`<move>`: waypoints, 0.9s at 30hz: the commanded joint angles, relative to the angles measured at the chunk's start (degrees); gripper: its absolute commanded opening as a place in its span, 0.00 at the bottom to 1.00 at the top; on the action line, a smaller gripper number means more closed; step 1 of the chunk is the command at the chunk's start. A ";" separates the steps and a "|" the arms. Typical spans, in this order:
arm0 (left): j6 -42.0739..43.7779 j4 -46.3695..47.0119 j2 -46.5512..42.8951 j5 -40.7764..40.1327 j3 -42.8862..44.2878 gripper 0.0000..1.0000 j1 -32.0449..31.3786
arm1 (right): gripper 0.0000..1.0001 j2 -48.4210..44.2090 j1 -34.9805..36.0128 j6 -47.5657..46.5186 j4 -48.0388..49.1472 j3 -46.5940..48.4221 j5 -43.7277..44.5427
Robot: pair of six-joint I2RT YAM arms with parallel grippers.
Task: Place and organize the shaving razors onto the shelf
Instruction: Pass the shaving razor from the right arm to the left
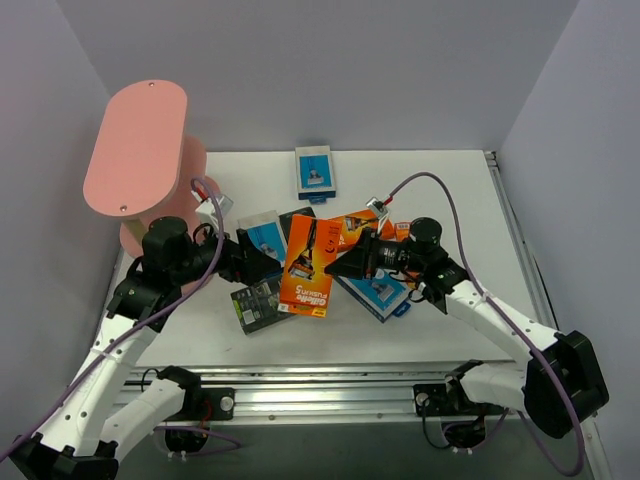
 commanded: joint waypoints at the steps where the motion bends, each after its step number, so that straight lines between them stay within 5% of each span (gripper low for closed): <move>1: -4.37 11.35 -1.37 5.70 -1.05 0.94 -0.17 | 0.00 -1.44 1.74 -1.10 4.09 1.44 -3.68; 9: -9.91 21.81 -1.03 11.15 -3.60 0.94 -0.26 | 0.00 -0.64 5.43 -2.16 4.08 2.85 -4.12; 20: -10.35 21.37 1.26 13.70 -4.39 1.00 -0.34 | 0.00 1.64 11.32 -3.04 5.49 6.62 -4.12; 22: -10.52 21.20 1.18 14.14 -4.57 0.89 -0.34 | 0.00 1.99 11.58 -3.21 5.75 7.24 -4.12; 27: -11.31 21.20 -0.23 15.28 -5.45 0.43 -0.34 | 0.00 2.78 11.67 -3.30 6.11 8.03 -4.21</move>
